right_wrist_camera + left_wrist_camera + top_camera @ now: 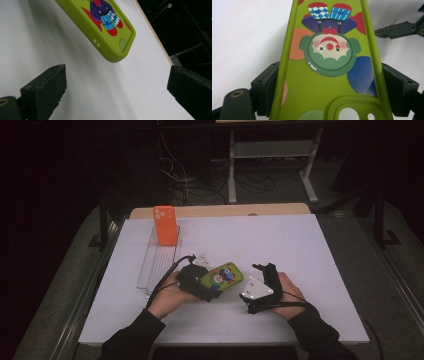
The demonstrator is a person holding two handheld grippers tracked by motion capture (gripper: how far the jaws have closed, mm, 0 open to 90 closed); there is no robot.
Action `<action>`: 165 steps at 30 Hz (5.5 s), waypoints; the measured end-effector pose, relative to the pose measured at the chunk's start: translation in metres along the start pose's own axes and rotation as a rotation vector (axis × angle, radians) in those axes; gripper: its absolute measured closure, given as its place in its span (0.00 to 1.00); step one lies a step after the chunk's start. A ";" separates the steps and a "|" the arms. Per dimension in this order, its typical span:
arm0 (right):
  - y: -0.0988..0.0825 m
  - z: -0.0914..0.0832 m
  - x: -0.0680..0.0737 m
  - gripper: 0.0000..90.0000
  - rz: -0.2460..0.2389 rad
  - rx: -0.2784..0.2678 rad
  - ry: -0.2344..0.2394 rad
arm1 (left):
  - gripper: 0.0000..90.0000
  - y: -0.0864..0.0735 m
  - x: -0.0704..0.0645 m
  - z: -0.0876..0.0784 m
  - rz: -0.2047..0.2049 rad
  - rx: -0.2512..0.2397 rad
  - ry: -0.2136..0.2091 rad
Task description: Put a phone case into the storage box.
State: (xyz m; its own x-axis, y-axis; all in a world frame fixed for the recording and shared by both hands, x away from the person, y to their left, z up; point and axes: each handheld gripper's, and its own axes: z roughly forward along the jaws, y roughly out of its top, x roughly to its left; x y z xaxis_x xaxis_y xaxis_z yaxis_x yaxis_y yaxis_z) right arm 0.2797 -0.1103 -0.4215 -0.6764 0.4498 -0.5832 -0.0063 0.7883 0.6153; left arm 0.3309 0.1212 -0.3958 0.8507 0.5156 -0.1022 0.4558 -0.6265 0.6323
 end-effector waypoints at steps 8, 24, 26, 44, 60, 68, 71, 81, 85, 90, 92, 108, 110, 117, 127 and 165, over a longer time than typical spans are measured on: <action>0.002 -0.001 0.004 0.02 -0.117 -0.005 -0.082 | 0.17 0.000 0.000 0.000 -0.008 -0.003 0.002; 0.008 0.000 0.020 0.06 -0.355 -0.033 -0.248 | 0.17 0.000 0.001 -0.002 -0.022 -0.008 0.002; 0.009 0.001 0.022 0.09 -0.365 -0.036 -0.248 | 0.17 0.001 0.003 -0.004 0.008 0.014 0.001; 0.017 0.013 0.046 0.46 -0.587 -0.042 -0.329 | 0.17 0.002 -0.002 -0.001 0.002 -0.003 -0.018; 0.018 0.014 0.052 0.79 -0.652 -0.046 -0.346 | 0.17 0.003 -0.008 0.002 0.000 -0.008 -0.044; 0.018 0.015 0.054 0.83 -0.675 -0.041 -0.346 | 0.16 0.002 -0.007 0.002 -0.003 -0.013 -0.052; 0.017 0.014 0.054 0.84 -0.684 -0.039 -0.339 | 0.16 0.001 -0.005 0.001 0.014 0.003 -0.055; 0.017 0.014 0.050 0.84 -0.654 -0.019 -0.340 | 0.01 0.002 -0.006 0.000 0.004 -0.036 -0.074; 0.016 0.015 0.046 0.84 -0.608 0.002 -0.326 | 0.00 0.001 -0.003 -0.006 0.002 -0.054 -0.068; 0.013 0.012 0.034 0.84 -0.533 0.037 -0.304 | 0.00 0.000 0.003 -0.013 0.002 -0.065 -0.067; 0.011 0.011 0.030 0.84 -0.477 0.057 -0.270 | 0.00 0.000 0.004 -0.014 -0.024 -0.091 -0.068; 0.007 -0.001 0.001 0.84 0.000 0.019 -0.099 | 0.00 -0.001 0.011 -0.010 -0.050 -0.092 -0.063; 0.006 -0.001 -0.004 0.84 0.046 0.012 -0.068 | 0.00 -0.001 0.012 -0.010 -0.047 -0.084 -0.061; 0.001 -0.001 -0.017 0.84 0.273 -0.010 0.049 | 0.00 -0.002 0.015 -0.013 -0.026 -0.062 -0.050; -0.002 0.002 -0.030 0.84 0.588 -0.032 0.211 | 0.00 0.000 0.012 -0.018 -0.074 -0.120 -0.050; 0.010 0.004 -0.026 0.84 0.775 -0.137 0.312 | 0.00 0.054 0.013 -0.002 -0.189 -0.353 -0.080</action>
State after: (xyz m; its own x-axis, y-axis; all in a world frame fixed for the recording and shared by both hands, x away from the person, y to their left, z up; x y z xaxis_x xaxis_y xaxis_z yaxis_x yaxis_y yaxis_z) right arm 0.3005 -0.1125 -0.4026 -0.6980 0.6901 0.1910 0.4679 0.2377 0.8512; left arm 0.3659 0.0948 -0.3617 0.7845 0.5465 -0.2932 0.5003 -0.2783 0.8199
